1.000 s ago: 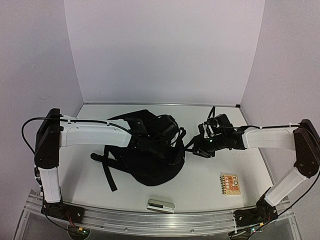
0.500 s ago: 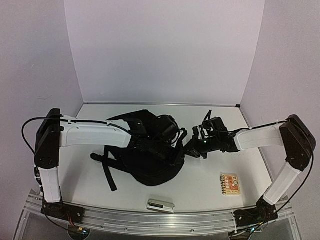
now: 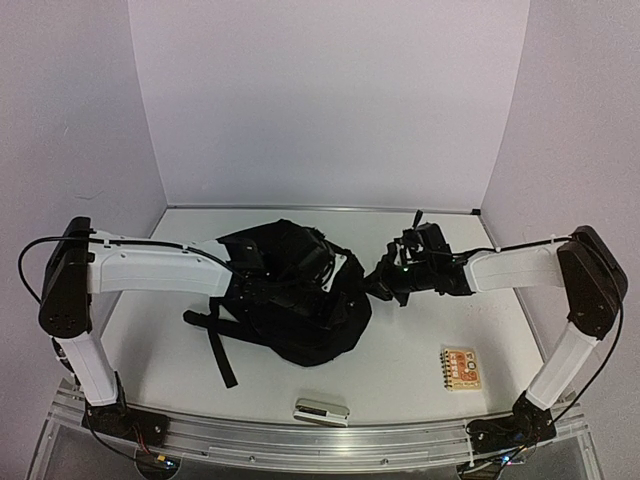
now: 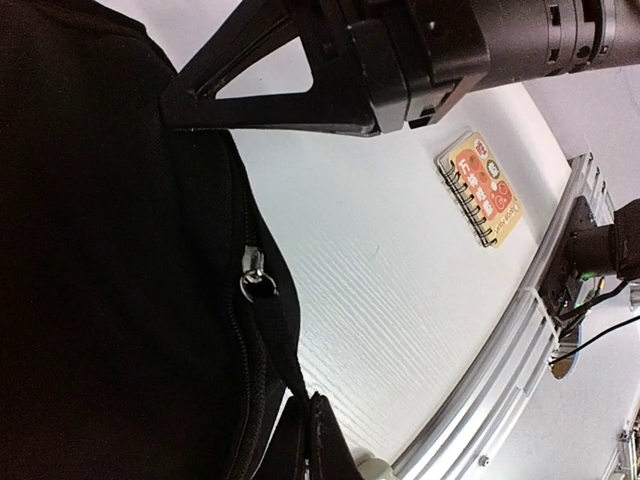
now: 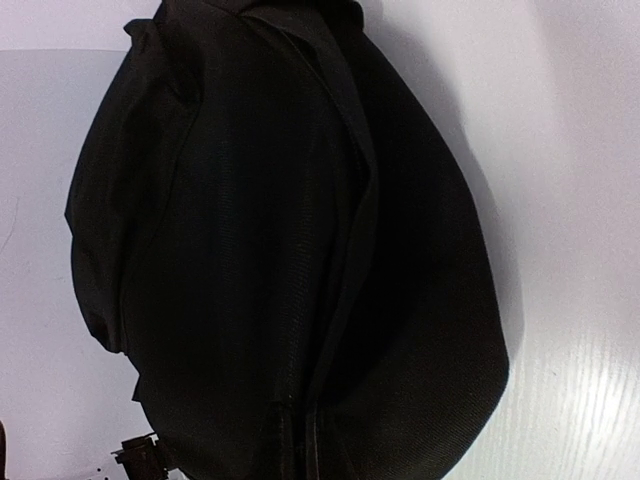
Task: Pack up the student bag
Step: Zip the student bag at the center of the board.
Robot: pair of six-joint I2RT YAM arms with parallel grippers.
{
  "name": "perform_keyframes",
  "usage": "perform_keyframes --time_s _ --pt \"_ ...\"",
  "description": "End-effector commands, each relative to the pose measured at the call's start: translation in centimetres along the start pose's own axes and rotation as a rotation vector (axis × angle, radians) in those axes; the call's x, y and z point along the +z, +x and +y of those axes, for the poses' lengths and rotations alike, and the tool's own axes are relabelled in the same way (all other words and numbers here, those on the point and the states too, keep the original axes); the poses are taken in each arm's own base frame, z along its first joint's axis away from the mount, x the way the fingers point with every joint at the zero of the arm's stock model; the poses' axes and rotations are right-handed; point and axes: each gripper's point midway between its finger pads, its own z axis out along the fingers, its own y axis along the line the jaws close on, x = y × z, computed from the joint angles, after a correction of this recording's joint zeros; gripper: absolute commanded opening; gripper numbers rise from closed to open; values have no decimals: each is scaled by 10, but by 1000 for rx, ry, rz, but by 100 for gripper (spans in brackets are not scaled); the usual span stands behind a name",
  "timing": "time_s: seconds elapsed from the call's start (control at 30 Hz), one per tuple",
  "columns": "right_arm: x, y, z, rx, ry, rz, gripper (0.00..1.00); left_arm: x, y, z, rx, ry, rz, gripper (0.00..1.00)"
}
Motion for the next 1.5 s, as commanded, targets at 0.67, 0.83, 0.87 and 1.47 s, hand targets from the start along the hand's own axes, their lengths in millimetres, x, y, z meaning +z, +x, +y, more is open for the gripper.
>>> perform_keyframes --time_s 0.67,0.83,0.87,1.47 --pt "-54 -54 47 -36 -92 -176 56 -75 -141 -66 70 171 -379 0" --pt "-75 -20 41 0 -109 -112 57 -72 -143 -74 97 222 -343 0" --pt "-81 -16 41 8 -114 -113 57 -70 -141 -73 98 220 -334 0" --pt "-70 6 47 10 -145 -68 38 -58 -126 -76 82 273 -278 0"
